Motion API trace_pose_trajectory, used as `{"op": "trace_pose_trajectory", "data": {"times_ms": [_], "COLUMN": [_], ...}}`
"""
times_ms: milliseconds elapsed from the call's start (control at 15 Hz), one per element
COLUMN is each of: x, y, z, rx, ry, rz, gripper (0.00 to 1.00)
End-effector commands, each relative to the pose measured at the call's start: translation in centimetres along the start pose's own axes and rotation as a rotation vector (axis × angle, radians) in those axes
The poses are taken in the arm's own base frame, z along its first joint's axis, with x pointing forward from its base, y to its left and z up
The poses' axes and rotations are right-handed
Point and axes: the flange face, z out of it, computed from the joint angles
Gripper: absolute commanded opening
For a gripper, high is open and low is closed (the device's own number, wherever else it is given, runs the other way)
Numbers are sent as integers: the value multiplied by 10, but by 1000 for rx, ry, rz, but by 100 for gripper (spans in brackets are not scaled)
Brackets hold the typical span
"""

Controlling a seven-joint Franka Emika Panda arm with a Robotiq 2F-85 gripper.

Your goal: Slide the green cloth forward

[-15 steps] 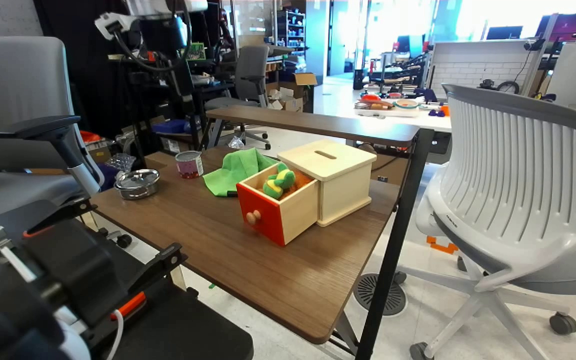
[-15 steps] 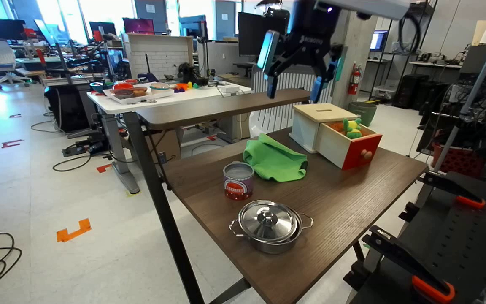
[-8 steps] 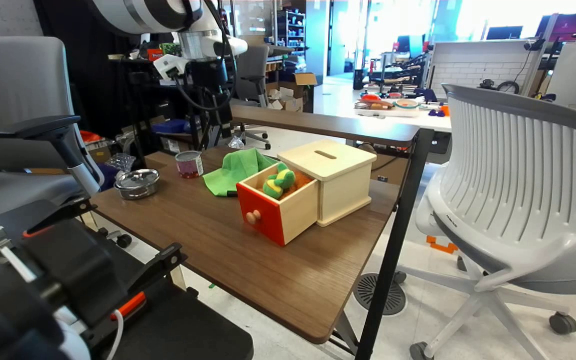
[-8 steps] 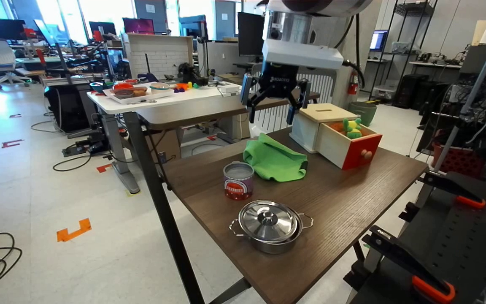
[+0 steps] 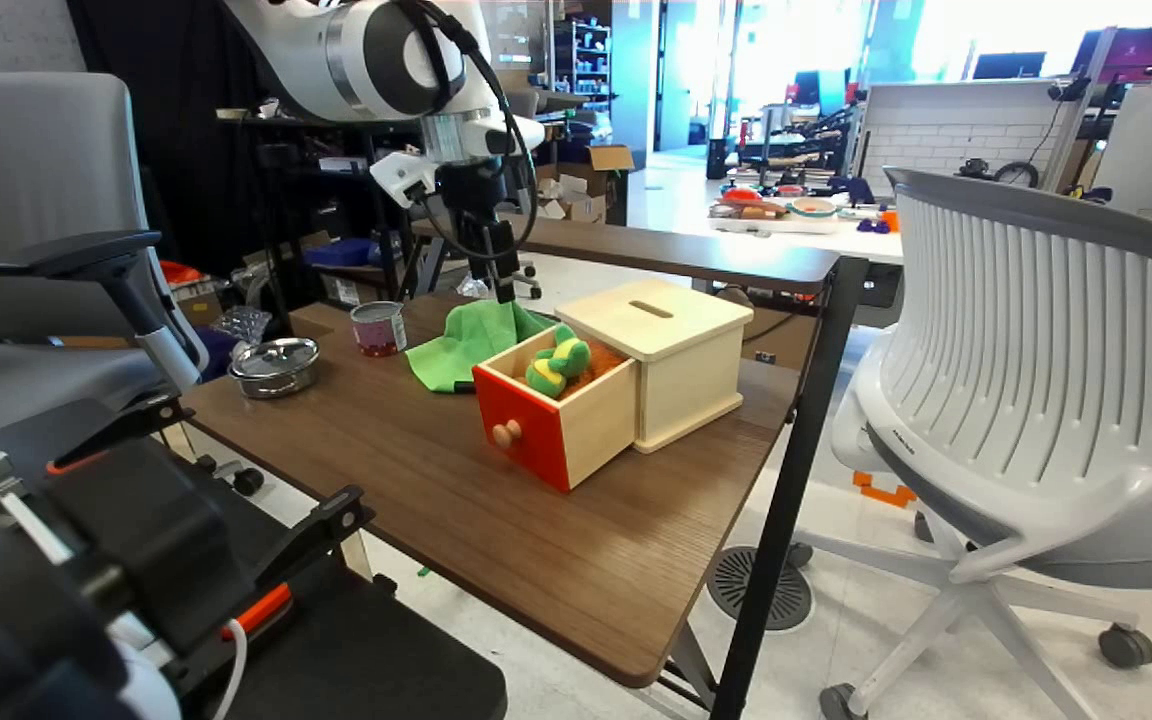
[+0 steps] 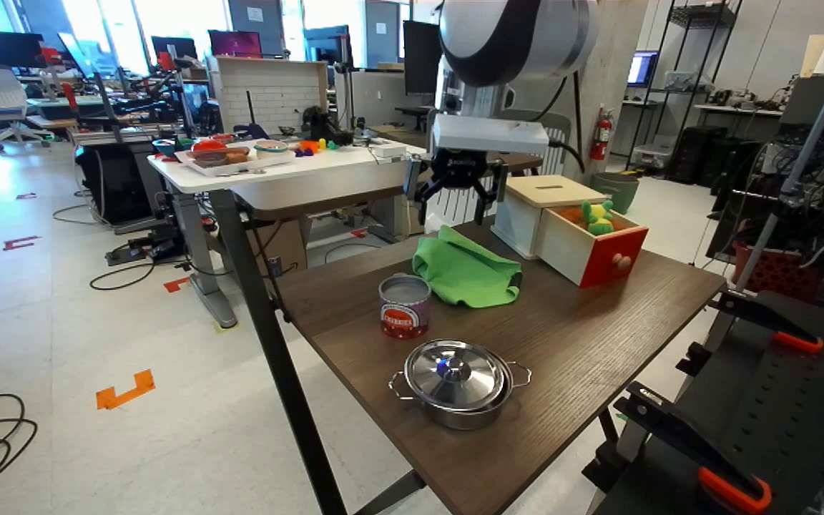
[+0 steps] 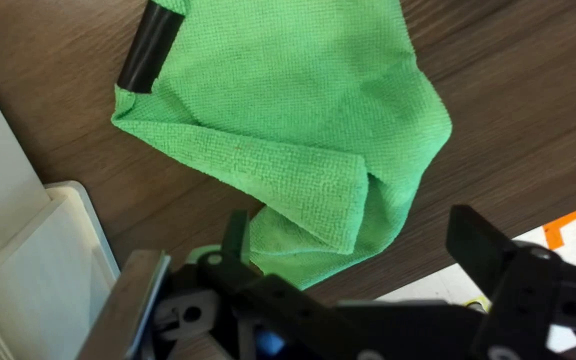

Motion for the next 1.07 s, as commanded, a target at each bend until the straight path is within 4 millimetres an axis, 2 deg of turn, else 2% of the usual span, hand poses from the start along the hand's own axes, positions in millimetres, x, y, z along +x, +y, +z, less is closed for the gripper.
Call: {"op": "trace_pose_trajectory", "data": {"times_ms": [0,333,600,1000], "x": [10,-1,-18,-62], "y": [0,6,14,25], "z": [21,50,67,77], "rx": [8,1,-14,-31], "ry": [-13,-49,-84,-158], "rz": [-17,-55,-95,-204], "gripper": [100,100,100,100]}}
